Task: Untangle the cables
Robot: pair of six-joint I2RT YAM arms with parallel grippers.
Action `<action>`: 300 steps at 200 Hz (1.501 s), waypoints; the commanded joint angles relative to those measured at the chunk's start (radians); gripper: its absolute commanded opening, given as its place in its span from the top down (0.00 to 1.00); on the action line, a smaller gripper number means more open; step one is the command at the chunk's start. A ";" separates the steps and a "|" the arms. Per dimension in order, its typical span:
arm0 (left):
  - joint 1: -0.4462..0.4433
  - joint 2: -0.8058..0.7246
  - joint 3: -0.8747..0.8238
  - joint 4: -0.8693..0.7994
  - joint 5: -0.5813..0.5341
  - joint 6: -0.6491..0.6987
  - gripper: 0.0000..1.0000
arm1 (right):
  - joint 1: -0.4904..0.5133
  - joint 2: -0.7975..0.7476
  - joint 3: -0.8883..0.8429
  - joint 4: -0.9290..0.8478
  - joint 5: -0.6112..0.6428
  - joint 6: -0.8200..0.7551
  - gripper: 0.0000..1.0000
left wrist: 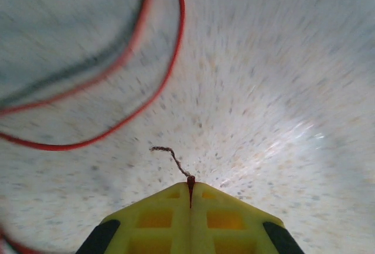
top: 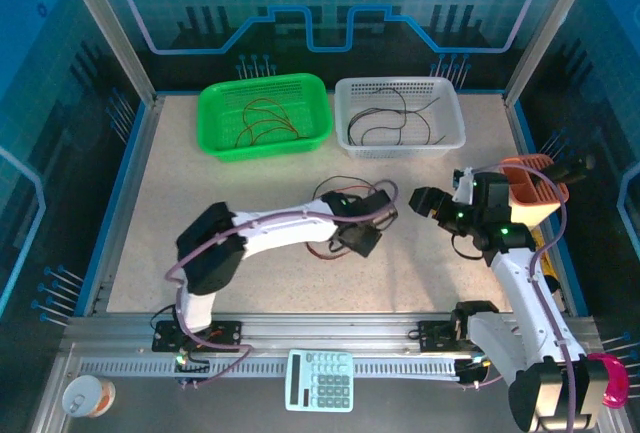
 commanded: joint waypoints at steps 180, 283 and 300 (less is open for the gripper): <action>0.188 -0.360 0.401 0.277 0.293 -0.232 1.00 | 0.510 0.151 -0.010 0.649 0.091 -0.153 0.12; 0.194 -0.218 0.841 0.153 0.385 -0.244 1.00 | 0.501 0.255 0.037 0.685 0.228 -0.148 0.23; 0.205 -0.195 0.921 0.116 0.383 -0.227 1.00 | 0.495 0.254 0.034 0.677 0.230 -0.146 0.25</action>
